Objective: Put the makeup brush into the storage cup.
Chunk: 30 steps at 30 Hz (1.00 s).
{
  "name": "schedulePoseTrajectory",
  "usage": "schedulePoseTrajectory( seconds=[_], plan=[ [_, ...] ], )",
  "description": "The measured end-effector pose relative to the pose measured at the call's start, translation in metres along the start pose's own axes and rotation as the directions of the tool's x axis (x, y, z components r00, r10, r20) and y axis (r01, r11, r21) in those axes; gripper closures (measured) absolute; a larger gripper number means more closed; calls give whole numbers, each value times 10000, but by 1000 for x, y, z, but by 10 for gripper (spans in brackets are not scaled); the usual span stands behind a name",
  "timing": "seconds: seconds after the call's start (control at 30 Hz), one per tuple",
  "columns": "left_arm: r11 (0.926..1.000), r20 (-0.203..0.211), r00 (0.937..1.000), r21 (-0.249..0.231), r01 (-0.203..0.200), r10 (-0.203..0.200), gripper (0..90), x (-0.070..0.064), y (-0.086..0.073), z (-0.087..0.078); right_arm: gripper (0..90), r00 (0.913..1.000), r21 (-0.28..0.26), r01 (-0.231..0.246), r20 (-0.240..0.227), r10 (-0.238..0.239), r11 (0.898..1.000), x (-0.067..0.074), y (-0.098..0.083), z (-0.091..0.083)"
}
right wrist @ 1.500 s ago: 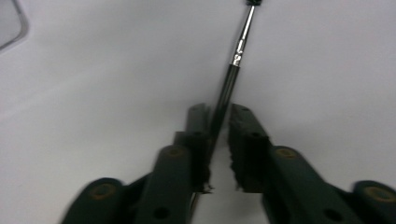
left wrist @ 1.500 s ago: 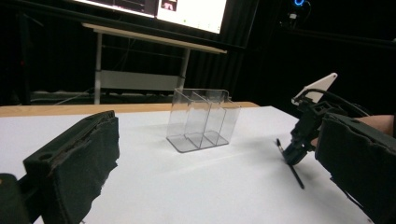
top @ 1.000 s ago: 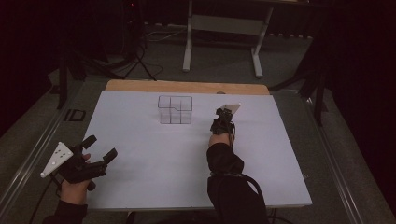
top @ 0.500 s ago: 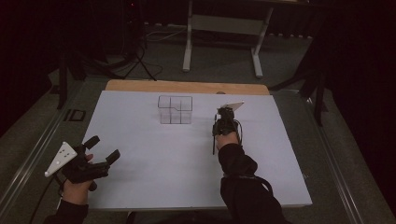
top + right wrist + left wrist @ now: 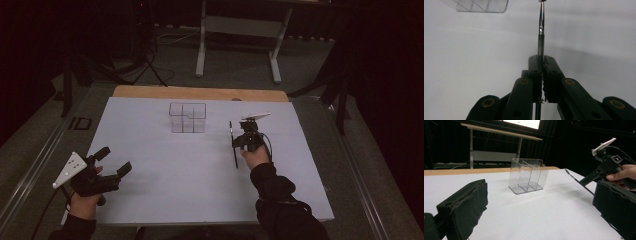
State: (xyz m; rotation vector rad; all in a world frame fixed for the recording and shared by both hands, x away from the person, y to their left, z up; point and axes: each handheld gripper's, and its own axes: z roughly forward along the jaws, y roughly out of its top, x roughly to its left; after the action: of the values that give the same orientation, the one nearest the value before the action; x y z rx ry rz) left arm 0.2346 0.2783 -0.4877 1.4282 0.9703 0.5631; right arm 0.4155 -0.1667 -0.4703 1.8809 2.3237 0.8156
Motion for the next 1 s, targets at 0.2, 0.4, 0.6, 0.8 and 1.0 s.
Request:
schedulePoseTrajectory(
  seconds=[0.2, 0.4, 0.6, 0.8, 1.0],
  plan=[
    [9998, 51, 9998, 116, 175, -175, 3, -1, -1, 3, 855, 9932, -344, 975, -607, -995, 9946, -8, -4, -10],
    [9994, 143, 9998, 310, 150, -155, 3, -3, -1, 6, 854, 9731, -724, 2053, -912, -2114, 9760, -12, -11, -16],
    [9981, 245, 9992, 525, 309, -322, 4, -4, -2, 10, 854, 9559, -1184, 2439, -1380, -2592, 9625, -21, -23, -22],
    [9966, 531, 9970, 631, 535, -569, 3, -10, 1, 14, 855, 9351, -1704, 2999, -1423, -3247, 9386, -26, -36, -34],
    [9931, 907, 9916, 813, 850, -922, 3, -17, 6, 23, 855, 9033, -2176, 3856, -1088, -4149, 8966, -22, -47, -45]
  ],
)
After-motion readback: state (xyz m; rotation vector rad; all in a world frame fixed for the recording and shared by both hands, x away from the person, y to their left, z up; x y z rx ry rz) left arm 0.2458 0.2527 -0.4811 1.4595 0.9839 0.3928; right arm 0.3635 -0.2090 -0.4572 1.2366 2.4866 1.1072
